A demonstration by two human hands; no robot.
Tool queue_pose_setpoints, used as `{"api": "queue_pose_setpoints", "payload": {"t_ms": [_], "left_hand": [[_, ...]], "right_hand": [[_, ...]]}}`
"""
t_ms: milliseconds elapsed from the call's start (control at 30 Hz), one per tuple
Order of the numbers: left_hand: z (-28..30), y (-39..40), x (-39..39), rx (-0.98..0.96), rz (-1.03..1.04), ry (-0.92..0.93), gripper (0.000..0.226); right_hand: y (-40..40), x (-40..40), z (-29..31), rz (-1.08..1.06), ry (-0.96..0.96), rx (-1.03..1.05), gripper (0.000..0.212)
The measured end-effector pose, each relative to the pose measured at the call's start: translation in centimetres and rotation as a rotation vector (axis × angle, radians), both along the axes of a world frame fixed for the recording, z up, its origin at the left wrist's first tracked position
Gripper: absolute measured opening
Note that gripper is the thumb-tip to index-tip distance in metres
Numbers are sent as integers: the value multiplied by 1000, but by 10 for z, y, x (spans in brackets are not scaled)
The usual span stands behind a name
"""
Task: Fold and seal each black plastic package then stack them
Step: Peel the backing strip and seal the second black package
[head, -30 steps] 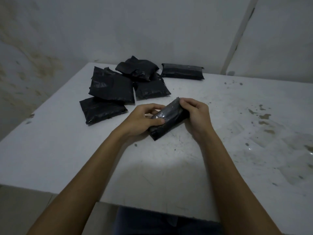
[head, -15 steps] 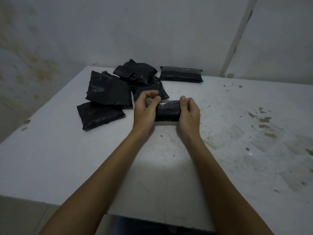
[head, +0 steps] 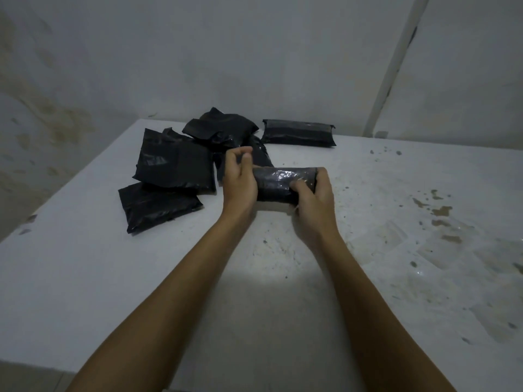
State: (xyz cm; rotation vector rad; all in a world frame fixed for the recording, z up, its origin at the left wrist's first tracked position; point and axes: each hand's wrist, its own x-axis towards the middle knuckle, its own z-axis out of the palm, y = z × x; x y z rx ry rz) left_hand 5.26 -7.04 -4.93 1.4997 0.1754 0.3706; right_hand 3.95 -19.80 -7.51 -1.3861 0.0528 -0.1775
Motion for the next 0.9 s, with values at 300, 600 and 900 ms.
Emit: {"api": "queue_pose_setpoints", "payload": {"t_ms": [300, 600, 900], "left_hand": [[8, 1, 49, -107, -245, 154, 21], [3, 19, 106, 777, -120, -61, 13], [-20, 26, 131, 780, -123, 22, 7]], "right_hand": [[-14, 49, 26, -74, 216, 215, 46], [-32, 133, 36, -220, 67, -539, 32], [-25, 202, 37, -28, -36, -1449, 37]]}}
